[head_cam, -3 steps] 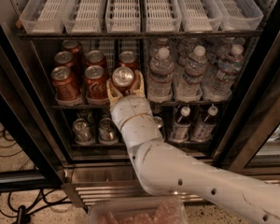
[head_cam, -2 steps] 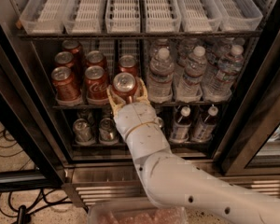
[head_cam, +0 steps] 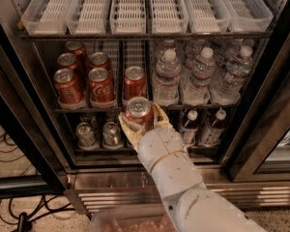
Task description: Pick coke can from middle shelf of fridge
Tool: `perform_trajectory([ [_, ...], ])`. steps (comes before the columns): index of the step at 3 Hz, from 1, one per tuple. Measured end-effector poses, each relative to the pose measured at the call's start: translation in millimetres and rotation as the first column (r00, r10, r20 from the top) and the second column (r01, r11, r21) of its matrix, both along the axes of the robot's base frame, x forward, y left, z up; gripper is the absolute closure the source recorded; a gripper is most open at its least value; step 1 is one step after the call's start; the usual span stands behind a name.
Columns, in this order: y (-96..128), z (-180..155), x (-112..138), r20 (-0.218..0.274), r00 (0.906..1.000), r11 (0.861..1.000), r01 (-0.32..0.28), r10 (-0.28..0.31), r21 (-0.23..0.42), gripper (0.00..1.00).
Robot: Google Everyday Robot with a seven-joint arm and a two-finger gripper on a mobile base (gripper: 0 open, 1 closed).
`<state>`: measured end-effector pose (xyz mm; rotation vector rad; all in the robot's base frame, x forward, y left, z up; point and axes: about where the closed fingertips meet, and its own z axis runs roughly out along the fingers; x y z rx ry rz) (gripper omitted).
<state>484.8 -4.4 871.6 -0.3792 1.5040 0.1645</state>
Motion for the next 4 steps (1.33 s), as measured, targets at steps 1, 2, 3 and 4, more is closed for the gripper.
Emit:
perform_trajectory([
  [1,-47,-14,-9,-0.096,0.9948,0.999,0.031,-0.033,-0.022,1.0],
  [2,-93,-20,-5,-0.176,0.9823,0.995,0.052,-0.065,-0.08,1.0],
  [3,-103,-35,-12,-0.216,0.9753,0.996,0.028,-0.046,-0.09,1.0],
  [4,-103,-35,-12,-0.215,0.9755,0.996,0.027,-0.045,-0.088,1.0],
])
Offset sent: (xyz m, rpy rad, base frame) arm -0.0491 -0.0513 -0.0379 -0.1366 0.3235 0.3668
